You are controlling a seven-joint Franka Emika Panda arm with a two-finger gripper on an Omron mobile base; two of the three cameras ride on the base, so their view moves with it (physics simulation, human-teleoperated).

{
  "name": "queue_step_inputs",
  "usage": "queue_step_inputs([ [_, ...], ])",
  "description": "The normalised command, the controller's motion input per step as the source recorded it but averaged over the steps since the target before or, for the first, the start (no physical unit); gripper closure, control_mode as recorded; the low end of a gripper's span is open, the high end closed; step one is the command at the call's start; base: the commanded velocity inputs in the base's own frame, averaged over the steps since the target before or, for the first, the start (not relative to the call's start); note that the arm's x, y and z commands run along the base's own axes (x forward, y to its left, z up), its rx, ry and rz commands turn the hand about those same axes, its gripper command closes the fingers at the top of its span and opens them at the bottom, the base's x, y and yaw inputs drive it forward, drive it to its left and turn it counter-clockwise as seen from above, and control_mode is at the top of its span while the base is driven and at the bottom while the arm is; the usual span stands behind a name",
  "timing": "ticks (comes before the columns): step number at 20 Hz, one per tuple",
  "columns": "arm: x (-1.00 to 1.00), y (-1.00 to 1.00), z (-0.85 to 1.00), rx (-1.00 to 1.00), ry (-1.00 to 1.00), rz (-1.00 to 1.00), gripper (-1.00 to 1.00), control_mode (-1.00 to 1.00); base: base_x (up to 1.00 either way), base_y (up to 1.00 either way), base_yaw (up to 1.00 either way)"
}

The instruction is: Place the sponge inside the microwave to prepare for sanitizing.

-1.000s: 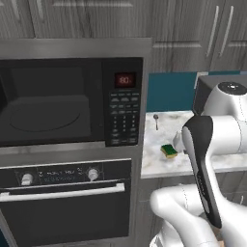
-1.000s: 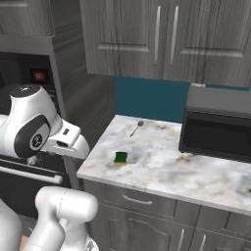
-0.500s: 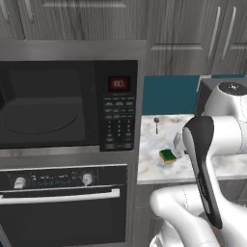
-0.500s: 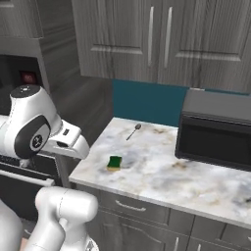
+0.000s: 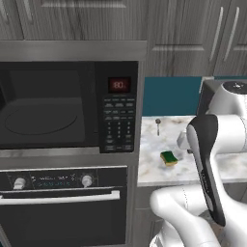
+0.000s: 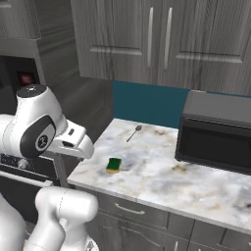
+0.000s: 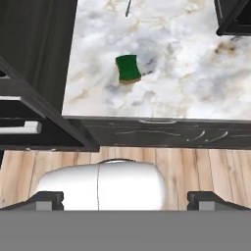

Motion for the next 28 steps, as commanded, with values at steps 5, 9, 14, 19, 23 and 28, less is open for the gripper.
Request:
queue_step_inputs([
  [5,0.18,-0.25,0.00,0.00,0.01,0.04,-1.00,-1.00,0.00,0.00,0.00],
  [9,0.51,-0.22,-0.10,0.00,0.04,0.03,-1.00,-1.00,0.00,0.00,0.00],
  [14,0.99,-0.27,-0.15,0.00,0.19,-0.02,-1.00,-1.00,0.00,0.00,0.00],
  [19,0.92,-0.14,-0.30,0.00,0.07,-0.03,-1.00,-1.00,0.00,0.00,0.00],
  [23,0.44,0.00,-0.43,0.00,0.00,-0.01,-1.00,-1.00,0.00,0.00,0.00],
  [28,0.39,0.00,-0.60,0.00,-0.04,0.00,-1.00,-1.00,0.00,0.00,0.00],
])
